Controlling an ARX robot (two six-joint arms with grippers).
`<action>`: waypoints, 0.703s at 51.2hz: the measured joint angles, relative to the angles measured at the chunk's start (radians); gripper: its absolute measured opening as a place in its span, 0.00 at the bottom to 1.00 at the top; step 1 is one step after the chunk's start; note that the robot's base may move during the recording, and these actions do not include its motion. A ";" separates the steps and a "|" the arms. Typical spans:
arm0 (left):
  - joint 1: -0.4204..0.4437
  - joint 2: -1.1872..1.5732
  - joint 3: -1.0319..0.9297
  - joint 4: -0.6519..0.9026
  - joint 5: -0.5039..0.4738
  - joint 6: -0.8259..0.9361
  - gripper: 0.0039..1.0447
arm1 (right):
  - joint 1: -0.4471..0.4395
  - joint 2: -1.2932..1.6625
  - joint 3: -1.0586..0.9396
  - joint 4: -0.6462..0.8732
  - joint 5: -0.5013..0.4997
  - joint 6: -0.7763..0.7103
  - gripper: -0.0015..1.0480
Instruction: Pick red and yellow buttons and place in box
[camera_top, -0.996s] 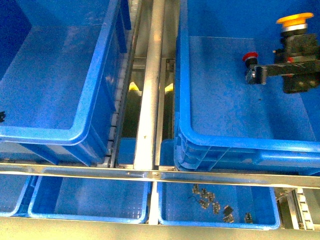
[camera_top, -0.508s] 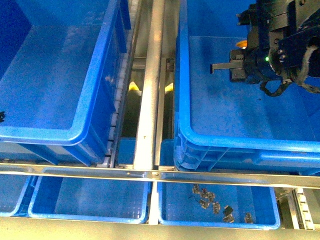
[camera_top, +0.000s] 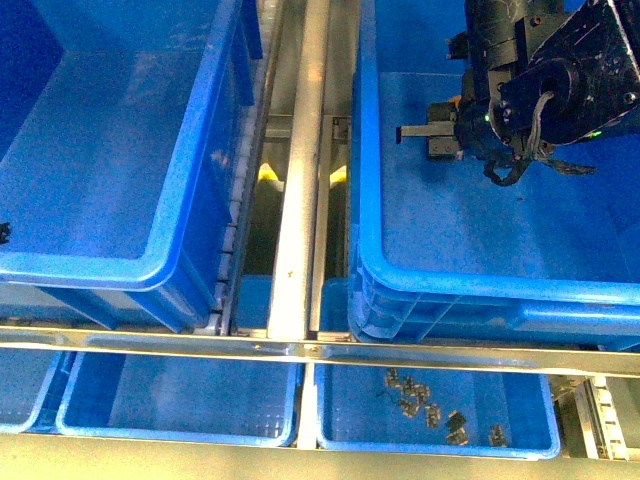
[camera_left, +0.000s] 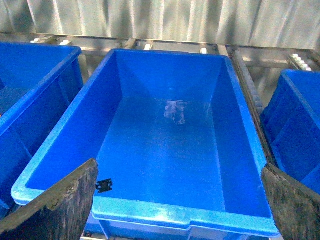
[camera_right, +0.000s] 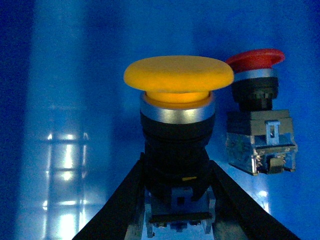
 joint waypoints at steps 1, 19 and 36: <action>0.000 0.000 0.000 0.000 0.000 0.000 0.93 | 0.000 0.000 -0.001 0.002 -0.002 0.000 0.48; 0.000 0.000 0.000 0.000 0.000 0.000 0.93 | -0.010 -0.279 -0.317 0.233 -0.096 -0.083 0.94; 0.000 0.000 0.000 0.000 0.000 0.000 0.93 | 0.013 -0.867 -0.829 0.107 -0.080 -0.014 0.94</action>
